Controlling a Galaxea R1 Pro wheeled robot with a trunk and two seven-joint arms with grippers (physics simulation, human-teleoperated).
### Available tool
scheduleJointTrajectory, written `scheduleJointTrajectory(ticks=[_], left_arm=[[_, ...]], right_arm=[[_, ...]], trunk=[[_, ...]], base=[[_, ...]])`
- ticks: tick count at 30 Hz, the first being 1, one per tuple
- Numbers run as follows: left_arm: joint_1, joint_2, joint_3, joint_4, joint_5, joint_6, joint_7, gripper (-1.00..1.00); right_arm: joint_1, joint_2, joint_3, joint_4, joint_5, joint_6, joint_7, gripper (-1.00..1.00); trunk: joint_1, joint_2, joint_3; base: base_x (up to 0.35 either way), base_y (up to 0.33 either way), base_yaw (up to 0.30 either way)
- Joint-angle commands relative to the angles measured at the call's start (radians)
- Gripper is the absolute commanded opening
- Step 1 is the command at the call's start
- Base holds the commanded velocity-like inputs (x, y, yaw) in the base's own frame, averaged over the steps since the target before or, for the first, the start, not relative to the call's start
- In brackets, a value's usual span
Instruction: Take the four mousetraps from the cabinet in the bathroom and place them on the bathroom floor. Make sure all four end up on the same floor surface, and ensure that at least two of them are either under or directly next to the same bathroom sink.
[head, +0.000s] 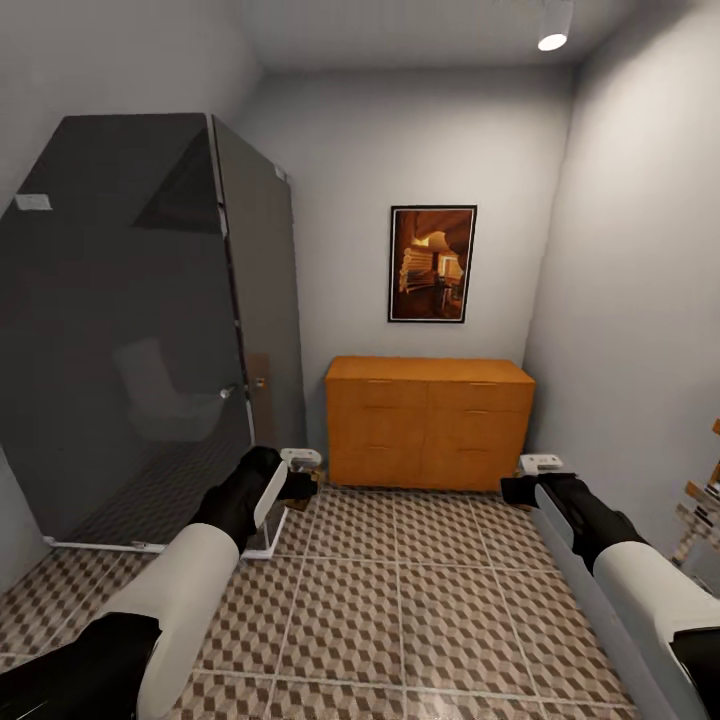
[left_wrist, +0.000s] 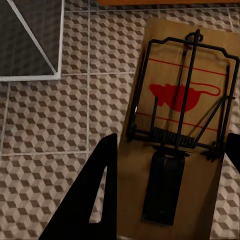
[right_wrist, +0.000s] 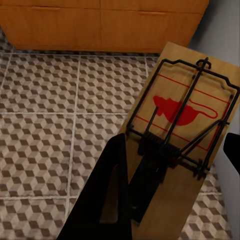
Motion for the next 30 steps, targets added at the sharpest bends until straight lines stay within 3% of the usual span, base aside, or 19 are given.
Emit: scheduleJointTrajectory(ticks=[1,30], left_arm=[[0.000,0.000,-0.003,0.000,0.000,0.004,0.006,-1.00],[0.000,0.000,-0.003,0.016,-0.001,0.003,0.007,-1.00]], right_arm=[[0.000,-0.002,0.007,-0.002,-0.008,0.004,-0.002,-1.00],[0.000,0.000,0.007,-0.002,-0.003,0.003,-0.003,-1.00]], trunk=[[0.000,-0.001,-0.001],[0.000,-0.001,-0.001]], base=[[-0.345,0.000,0.270],[-0.345,0.000,0.270]])
